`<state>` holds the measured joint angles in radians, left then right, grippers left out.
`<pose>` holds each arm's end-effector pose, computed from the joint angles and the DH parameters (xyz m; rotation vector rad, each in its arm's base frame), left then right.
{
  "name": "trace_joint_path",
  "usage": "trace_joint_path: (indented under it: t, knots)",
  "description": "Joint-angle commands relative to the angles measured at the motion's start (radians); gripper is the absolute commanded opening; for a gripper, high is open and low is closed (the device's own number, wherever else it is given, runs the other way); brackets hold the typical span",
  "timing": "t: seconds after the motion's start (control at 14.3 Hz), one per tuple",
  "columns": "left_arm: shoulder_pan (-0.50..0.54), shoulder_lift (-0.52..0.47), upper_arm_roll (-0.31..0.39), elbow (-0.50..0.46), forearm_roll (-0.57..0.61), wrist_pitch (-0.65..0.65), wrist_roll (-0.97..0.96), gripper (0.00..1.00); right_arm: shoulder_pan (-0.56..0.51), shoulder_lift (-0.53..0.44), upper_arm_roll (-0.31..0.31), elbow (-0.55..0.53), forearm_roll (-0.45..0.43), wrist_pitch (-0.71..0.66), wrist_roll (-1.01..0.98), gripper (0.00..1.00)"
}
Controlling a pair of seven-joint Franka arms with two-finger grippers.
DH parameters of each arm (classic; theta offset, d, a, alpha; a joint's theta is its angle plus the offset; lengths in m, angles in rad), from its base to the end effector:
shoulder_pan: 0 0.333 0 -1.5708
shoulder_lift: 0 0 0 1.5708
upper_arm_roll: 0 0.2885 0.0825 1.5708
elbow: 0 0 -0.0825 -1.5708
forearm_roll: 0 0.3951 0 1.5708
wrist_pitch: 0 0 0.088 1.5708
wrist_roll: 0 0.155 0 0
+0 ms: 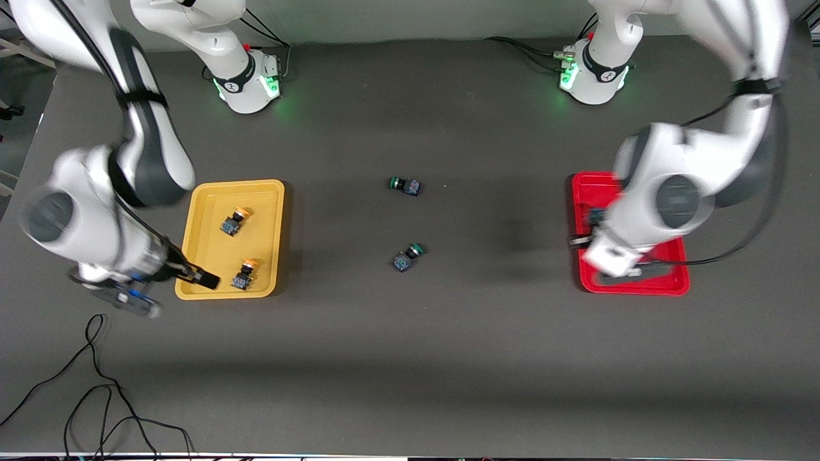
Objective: Place red and yellow buttons in trays
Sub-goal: 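Place the red button in the red tray with the left gripper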
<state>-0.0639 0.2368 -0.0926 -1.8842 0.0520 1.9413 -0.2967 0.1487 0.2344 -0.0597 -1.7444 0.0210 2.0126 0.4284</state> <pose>0.5806 -0.0851 0.2902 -3.0612 -0.1803 0.2588 0.6330 0.0601 0.3617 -3.0806 0.5386 -0.0497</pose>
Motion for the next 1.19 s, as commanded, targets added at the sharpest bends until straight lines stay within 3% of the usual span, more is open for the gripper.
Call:
trace_joint_path:
  t: [0.0, 0.28, 0.42, 0.49, 0.56, 0.63, 0.7, 1.12]
  knots:
    - [0.146, -0.05, -0.012, -0.096, 0.011, 0.071, 0.229, 0.0, -0.029, -0.128, 0.011, -0.041, 0.019, -0.076, -0.095, 1.0]
    - [0.202, 0.031, -0.009, -0.283, 0.068, 0.428, 0.246, 0.0, -0.083, -0.263, 0.015, -0.029, 0.02, -0.144, -0.304, 1.0]
    - [0.231, 0.099, -0.01, -0.349, 0.1, 0.6, 0.248, 0.0, -0.084, -0.297, 0.018, -0.014, 0.02, -0.233, -0.313, 1.0]
    - [0.249, 0.129, -0.01, -0.351, 0.114, 0.634, 0.249, 0.12, -0.086, -0.3, 0.024, 0.005, 0.02, -0.265, -0.316, 1.0]
    - [0.256, 0.137, -0.01, -0.348, 0.126, 0.639, 0.249, 0.37, -0.089, -0.3, 0.029, 0.014, 0.02, -0.284, -0.316, 1.0]
    - [0.256, 0.136, -0.01, -0.342, 0.126, 0.628, 0.249, 0.9, -0.09, -0.3, 0.029, 0.013, 0.02, -0.284, -0.324, 1.0]
    - [0.256, 0.124, -0.01, -0.331, 0.126, 0.61, 0.249, 1.0, -0.089, -0.297, 0.029, 0.011, 0.02, -0.284, -0.333, 1.0]
    - [0.257, -0.066, -0.019, -0.161, 0.108, 0.202, 0.303, 1.0, -0.08, -0.288, 0.026, 0.014, 0.019, -0.285, -0.336, 1.0]
